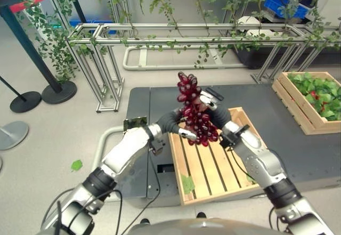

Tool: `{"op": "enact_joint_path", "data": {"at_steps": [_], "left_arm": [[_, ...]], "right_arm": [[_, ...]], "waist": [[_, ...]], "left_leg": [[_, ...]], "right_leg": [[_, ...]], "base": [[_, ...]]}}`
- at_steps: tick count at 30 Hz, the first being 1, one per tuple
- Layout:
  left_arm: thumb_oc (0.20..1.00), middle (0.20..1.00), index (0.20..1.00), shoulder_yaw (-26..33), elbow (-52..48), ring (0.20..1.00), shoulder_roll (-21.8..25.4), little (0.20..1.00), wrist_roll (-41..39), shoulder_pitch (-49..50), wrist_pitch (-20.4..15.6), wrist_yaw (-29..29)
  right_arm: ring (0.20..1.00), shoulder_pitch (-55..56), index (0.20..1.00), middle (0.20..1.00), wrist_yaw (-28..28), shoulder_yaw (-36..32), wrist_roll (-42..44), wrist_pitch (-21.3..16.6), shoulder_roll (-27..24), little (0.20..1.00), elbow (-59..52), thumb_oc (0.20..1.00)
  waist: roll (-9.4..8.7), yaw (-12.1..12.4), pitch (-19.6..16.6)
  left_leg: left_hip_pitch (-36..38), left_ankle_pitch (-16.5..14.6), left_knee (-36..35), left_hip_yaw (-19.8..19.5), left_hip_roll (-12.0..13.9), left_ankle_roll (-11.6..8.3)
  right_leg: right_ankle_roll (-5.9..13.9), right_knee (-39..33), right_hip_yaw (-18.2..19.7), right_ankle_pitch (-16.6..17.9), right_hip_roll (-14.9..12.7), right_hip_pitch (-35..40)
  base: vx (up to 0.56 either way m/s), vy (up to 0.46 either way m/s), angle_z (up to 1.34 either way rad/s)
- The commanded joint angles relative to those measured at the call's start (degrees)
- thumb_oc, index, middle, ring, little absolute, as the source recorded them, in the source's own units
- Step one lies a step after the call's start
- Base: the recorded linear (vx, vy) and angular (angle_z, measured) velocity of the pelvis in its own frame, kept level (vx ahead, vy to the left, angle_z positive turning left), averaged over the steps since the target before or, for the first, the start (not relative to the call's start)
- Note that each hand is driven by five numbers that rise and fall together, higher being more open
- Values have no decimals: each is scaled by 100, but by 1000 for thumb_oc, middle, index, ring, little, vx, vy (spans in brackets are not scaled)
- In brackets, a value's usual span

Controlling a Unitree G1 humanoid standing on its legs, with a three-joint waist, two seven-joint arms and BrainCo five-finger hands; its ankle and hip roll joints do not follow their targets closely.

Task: Pick up the fruits from the basket on one side to the basket on the other side

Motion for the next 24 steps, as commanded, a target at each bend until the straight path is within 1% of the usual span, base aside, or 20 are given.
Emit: {"op": "enact_joint_path", "data": {"at_steps": [1,6,7,8,9,10,24], "left_arm": [[1000,1000,1000,-187,194,1000,-335,1000,-237,-786,-308,102],[1000,1000,1000,-292,319,1000,-424,1000,-355,-840,-331,186],[959,959,959,-301,322,959,-434,959,-404,-839,-332,202],[592,592,592,-308,328,592,-449,592,-481,-833,-336,204],[492,492,492,-308,328,492,-448,492,-482,-834,-337,204],[200,200,200,-326,345,200,-470,200,-593,-811,-349,241],[200,200,200,-400,398,200,-480,200,-962,-722,-411,323]], "right_arm": [[200,-725,200,200,243,280,114,-229,335,200,-616,200],[200,-805,200,200,235,398,181,-234,359,200,-579,200],[200,-825,200,200,233,416,200,-241,375,200,-564,200],[200,-859,200,200,236,447,193,-250,385,200,-576,200],[200,-860,200,200,236,447,193,-251,385,200,-575,200],[200,-886,200,200,222,481,212,-248,392,200,-583,200],[200,-944,200,200,190,721,392,-251,445,200,-498,200]], "waist": [[-184,55,-14],[-192,90,-11],[-195,96,-16],[-197,104,-18],[-198,103,-19],[-206,114,-27],[-257,162,-79]], "left_leg": [[-326,-536,511,-215,-343,409],[-331,-525,502,-261,-351,415],[-333,-524,503,-269,-354,417],[-336,-525,506,-274,-356,420],[-337,-525,507,-275,-356,420],[-338,-523,505,-279,-361,423],[-349,-475,437,-341,-377,398]], "right_leg": [[368,437,-291,-514,-261,46],[364,456,-305,-529,-257,55],[365,454,-315,-525,-262,56],[366,460,-323,-524,-269,52],[366,461,-323,-525,-270,51],[366,468,-332,-522,-277,47],[352,445,-439,-515,-286,84]], "base": [[0,0,0],[0,0,0],[0,0,0],[0,0,0],[0,0,0],[0,0,0],[-1,0,0]]}}
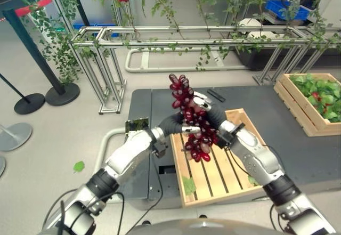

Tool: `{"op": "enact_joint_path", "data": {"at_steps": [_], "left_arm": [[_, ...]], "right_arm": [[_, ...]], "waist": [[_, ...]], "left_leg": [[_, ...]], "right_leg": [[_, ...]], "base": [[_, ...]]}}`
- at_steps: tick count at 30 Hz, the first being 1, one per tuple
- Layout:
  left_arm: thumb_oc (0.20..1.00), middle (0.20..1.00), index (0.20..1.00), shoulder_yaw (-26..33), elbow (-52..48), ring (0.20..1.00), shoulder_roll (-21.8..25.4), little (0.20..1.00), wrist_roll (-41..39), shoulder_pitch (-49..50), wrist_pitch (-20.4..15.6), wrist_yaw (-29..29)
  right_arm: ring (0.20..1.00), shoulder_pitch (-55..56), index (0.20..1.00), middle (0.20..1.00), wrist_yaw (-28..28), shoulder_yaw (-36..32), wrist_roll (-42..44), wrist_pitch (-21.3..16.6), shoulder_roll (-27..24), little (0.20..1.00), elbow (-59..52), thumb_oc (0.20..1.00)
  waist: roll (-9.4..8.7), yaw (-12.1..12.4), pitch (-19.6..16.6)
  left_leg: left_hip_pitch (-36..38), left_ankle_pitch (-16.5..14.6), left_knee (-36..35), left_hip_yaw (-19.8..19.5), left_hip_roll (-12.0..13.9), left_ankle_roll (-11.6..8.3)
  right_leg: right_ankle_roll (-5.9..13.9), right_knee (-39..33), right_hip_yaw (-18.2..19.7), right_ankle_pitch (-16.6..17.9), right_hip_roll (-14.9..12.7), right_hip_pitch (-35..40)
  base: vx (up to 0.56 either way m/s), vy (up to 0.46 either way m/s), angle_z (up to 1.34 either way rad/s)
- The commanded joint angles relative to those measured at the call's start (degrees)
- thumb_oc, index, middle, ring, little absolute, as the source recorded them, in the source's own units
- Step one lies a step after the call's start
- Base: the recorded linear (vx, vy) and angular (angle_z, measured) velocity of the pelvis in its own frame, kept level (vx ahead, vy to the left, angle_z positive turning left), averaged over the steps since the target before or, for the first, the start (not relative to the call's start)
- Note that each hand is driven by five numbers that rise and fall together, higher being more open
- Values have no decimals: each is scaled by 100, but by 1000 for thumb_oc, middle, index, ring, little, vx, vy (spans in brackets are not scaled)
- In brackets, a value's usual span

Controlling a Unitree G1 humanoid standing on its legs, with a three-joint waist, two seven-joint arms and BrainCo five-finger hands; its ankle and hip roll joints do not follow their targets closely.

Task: Pick up the fruits from the basket on one side to the basket on the other side

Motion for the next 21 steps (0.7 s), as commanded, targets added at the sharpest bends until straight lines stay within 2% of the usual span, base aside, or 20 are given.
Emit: {"op": "enact_joint_path", "data": {"at_steps": [1,18,19,20,21], "left_arm": [[200,200,200,-139,173,200,-404,200,-456,-723,-386,103],[200,200,200,112,91,200,-295,200,-932,-201,-464,204],[200,200,200,225,18,200,-246,200,-968,-92,-526,192],[200,200,200,226,15,200,-245,200,-969,-89,-525,192],[200,200,200,340,-60,200,-219,200,-980,0,-576,183]], "right_arm": [[200,-729,200,200,277,303,378,-299,558,200,-501,200],[200,-489,200,200,150,379,637,-361,656,200,-307,200],[661,-469,661,661,163,357,550,-354,581,661,-325,661],[931,-467,931,931,163,358,549,-353,581,931,-326,931],[1000,-459,1000,1000,205,321,500,-357,505,1000,-392,1000]], "waist": [[-314,7,8],[-297,52,12],[-301,71,13],[-301,70,12],[-306,80,13]], "left_leg": [[-348,-477,435,-308,-376,395],[-380,-422,424,-373,-349,347],[-376,-422,424,-373,-346,342],[-376,-422,424,-373,-346,342],[-376,-424,422,-375,-346,339]], "right_leg": [[352,445,-410,-516,-283,72],[315,390,-498,-517,-264,99],[309,390,-507,-519,-265,104],[309,391,-507,-519,-265,104],[311,387,-510,-516,-262,102]], "base": [[-15,1,5],[-6,-2,3],[0,0,0],[0,0,0],[0,0,0]]}}
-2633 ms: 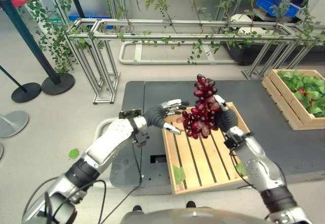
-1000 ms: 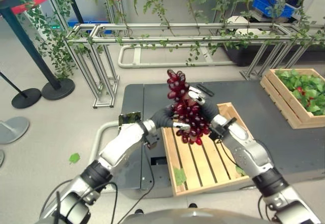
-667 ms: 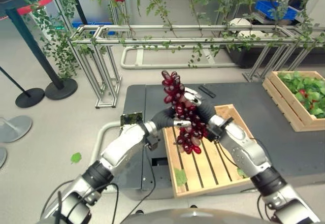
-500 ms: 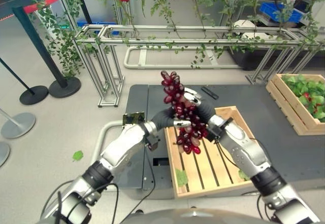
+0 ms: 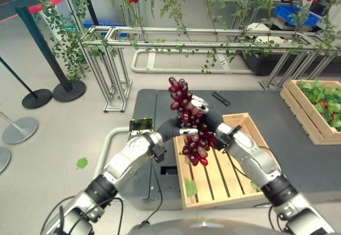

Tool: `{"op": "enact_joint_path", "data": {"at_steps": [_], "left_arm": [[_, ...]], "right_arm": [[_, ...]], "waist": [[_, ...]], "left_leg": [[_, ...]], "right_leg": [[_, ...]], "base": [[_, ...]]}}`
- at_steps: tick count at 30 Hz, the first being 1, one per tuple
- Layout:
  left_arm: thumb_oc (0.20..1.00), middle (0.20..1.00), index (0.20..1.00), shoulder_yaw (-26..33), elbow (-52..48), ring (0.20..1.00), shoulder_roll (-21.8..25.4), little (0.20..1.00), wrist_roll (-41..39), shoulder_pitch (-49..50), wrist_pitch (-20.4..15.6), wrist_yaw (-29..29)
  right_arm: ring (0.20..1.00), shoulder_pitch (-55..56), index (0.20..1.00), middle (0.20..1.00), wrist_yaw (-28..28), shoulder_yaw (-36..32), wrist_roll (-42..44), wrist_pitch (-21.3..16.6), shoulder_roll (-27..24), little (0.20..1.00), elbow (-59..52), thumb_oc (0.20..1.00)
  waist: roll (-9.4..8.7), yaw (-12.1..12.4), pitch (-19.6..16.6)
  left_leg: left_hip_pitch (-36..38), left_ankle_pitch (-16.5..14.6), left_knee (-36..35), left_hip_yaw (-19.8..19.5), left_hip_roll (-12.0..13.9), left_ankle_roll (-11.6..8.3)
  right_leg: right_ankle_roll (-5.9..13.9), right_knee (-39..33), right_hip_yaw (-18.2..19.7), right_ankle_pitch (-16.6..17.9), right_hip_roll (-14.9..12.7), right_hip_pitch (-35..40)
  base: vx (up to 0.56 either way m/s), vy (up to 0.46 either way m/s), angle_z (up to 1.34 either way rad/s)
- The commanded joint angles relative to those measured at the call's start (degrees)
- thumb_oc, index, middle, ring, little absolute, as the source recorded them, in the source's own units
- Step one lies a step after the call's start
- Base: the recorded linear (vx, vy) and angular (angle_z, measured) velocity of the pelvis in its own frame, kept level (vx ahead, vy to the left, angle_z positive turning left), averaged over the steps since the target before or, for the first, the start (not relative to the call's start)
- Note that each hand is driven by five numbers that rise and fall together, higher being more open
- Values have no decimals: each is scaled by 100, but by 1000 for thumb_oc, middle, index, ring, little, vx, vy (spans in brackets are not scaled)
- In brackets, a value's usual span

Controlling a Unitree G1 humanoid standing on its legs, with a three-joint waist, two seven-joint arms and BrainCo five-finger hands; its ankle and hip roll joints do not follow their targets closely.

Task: Pick up the fruits from the basket on one side to the basket on the other side

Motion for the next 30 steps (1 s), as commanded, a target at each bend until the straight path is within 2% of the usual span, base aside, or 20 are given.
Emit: {"op": "enact_joint_path", "data": {"at_steps": [1,4,6,7,8,10,12,13,17,18,30], "left_arm": [[200,200,200,315,-123,200,-228,200,-484,-399,-534,95],[200,200,200,592,-224,200,-203,200,-740,-104,-603,56],[200,200,200,889,-313,200,-182,200,-913,170,-574,12],[200,200,200,998,-424,200,-110,200,-1126,284,-527,-48],[200,200,200,948,-237,200,-276,200,-1364,120,-625,78],[200,200,200,1425,-214,200,-251,200,-1393,308,-692,150],[200,200,200,1425,-285,200,-278,200,-1483,580,-637,45],[200,200,200,1471,-251,200,-280,200,-1557,613,-646,54],[200,200,200,1654,-250,200,-270,200,-1742,721,-670,96],[200,200,200,1787,-266,200,-334,200,-1955,834,-681,116],[200,200,200,2113,-405,200,-529,200,-2190,993,-803,197]], "right_arm": [[1000,-411,1000,1000,230,4,141,-378,370,1000,-689,1000],[1000,-238,1000,1000,293,-314,41,-469,141,1000,-852,1000],[1000,33,1000,1000,222,-775,-91,-509,-73,1000,-920,1000],[1000,175,1000,1000,274,-982,-37,-552,-67,1000,-920,1000],[1000,206,1000,1000,310,-927,42,-587,-37,1000,-849,1000],[1000,639,1000,1000,247,-1387,-35,-642,-233,1000,-1085,1000],[1000,787,1000,1000,282,-1653,-153,-672,-238,1000,-1052,1000],[1000,967,1000,1000,112,-1946,-87,-800,-116,1000,-939,1000],[1000,1138,1000,1000,-21,-2200,13,-913,19,1000,-951,1000],[1000,1231,1000,1000,-52,-2281,232,-981,190,1000,-849,1000],[1000,1522,1000,1000,-60,-2458,317,-1016,432,1000,-801,1000]], "waist": [[-255,62,47],[-275,79,47],[-277,100,44],[-275,110,50],[-296,76,31],[-304,39,41],[-317,38,28],[-322,16,20],[-323,-4,17],[-322,-12,4],[-315,-70,-19]], "left_leg": [[-373,-429,438,-250,-339,335],[-379,-428,447,-255,-333,329],[-392,-426,453,-256,-327,324],[-400,-426,459,-262,-328,321],[-396,-421,452,-264,-326,310],[-405,-417,442,-274,-322,307],[-405,-415,419,-291,-314,305],[-406,-405,401,-294,-313,302],[-406,-402,391,-290,-309,302],[-399,-406,383,-279,-312,306],[-363,-409,353,-225,-304,312]], "right_leg": [[307,464,-386,-513,-255,15],[299,453,-403,-512,-251,16],[298,449,-419,-516,-249,15],[301,449,-426,-514,-251,16],[302,445,-423,-513,-248,16],[302,444,-430,-520,-239,10],[301,436,-446,-521,-230,5],[304,417,-455,-517,-219,12],[304,411,-444,-522,-215,5],[302,405,-445,-517,-213,7],[308,382,-379,-496,-206,-1]], "base": [[0,0,0],[0,0,0],[0,0,0],[0,0,0],[11,-6,9],[13,-13,11],[5,-7,2],[0,0,0],[0,0,0],[0,0,0],[0,0,0]]}}
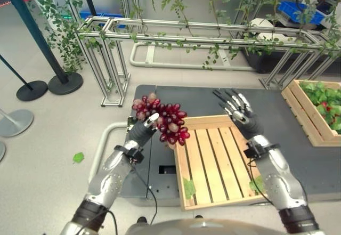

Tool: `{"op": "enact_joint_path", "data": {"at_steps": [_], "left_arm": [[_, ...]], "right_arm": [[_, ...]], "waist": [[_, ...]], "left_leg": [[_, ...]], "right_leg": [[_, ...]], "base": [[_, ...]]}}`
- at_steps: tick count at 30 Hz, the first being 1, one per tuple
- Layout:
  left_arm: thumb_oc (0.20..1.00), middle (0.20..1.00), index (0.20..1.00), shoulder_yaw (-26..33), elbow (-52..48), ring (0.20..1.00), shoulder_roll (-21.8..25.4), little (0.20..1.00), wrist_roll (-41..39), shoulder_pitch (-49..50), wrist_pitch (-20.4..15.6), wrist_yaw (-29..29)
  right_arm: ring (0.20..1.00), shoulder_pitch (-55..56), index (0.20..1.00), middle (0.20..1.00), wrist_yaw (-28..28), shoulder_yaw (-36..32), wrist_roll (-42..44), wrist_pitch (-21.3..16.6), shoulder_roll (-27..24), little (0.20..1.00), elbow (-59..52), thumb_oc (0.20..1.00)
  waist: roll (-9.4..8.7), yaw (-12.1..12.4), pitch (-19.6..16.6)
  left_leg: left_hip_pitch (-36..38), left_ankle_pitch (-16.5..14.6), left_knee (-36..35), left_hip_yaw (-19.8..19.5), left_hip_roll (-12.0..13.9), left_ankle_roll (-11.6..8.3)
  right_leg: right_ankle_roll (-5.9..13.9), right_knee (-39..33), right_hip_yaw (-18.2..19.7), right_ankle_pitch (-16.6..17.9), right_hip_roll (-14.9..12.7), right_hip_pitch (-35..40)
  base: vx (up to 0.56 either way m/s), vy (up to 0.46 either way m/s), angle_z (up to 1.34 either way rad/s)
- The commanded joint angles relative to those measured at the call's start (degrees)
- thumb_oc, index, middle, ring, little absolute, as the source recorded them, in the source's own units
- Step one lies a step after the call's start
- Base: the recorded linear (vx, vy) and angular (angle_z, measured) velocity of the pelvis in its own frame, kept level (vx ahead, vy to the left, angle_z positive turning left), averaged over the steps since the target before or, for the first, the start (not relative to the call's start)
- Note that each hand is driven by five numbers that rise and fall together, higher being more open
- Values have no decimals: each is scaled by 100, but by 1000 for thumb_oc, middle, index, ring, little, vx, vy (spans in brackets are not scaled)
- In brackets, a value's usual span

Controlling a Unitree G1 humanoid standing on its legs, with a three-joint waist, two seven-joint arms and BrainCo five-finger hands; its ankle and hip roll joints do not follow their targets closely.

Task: Pick up the fruits from the basket on one side to the basket on the other side

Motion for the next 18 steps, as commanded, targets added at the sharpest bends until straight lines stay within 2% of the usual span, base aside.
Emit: {"op": "enact_joint_path", "data": {"at_steps": [1,10,15,16,18], "left_arm": [[200,200,200,303,-407,200,-97,200,-383,-298,-496,-46],[200,200,200,688,-506,200,-111,200,-266,-179,-676,-12],[200,200,200,1246,-801,200,24,200,83,171,-937,20],[200,200,200,1515,-853,200,72,200,270,347,-1080,21],[200,200,200,1833,-986,200,106,200,484,527,-1133,-45]], "right_arm": [[1000,-111,1000,1000,38,-333,198,-391,70,1000,-272,1000],[1000,16,1000,1000,73,-353,209,-352,150,1000,-215,1000],[1000,184,1000,1000,54,-559,201,-487,257,1000,-265,1000],[1000,296,1000,1000,27,-635,-63,-559,219,1000,-238,1000],[1000,418,1000,1000,29,-876,-596,-536,82,1000,-365,1000]], "waist": [[-145,-39,-115],[-144,-15,-118],[-132,27,-83],[-130,42,-52],[-131,54,-45]], "left_leg": [[-386,-409,533,-196,-286,314],[-371,-381,470,-208,-287,319],[-399,-367,457,-232,-294,317],[-404,-369,447,-245,-303,324],[-414,-387,448,-261,-308,327]], "right_leg": [[270,656,-276,-520,-218,-110],[272,617,-281,-491,-220,-109],[267,618,-315,-488,-224,-132],[269,630,-323,-483,-227,-152],[272,638,-343,-499,-231,-153]], "base": [[0,0,0],[0,0,0],[-2,4,1],[0,0,0],[13,34,2]]}}
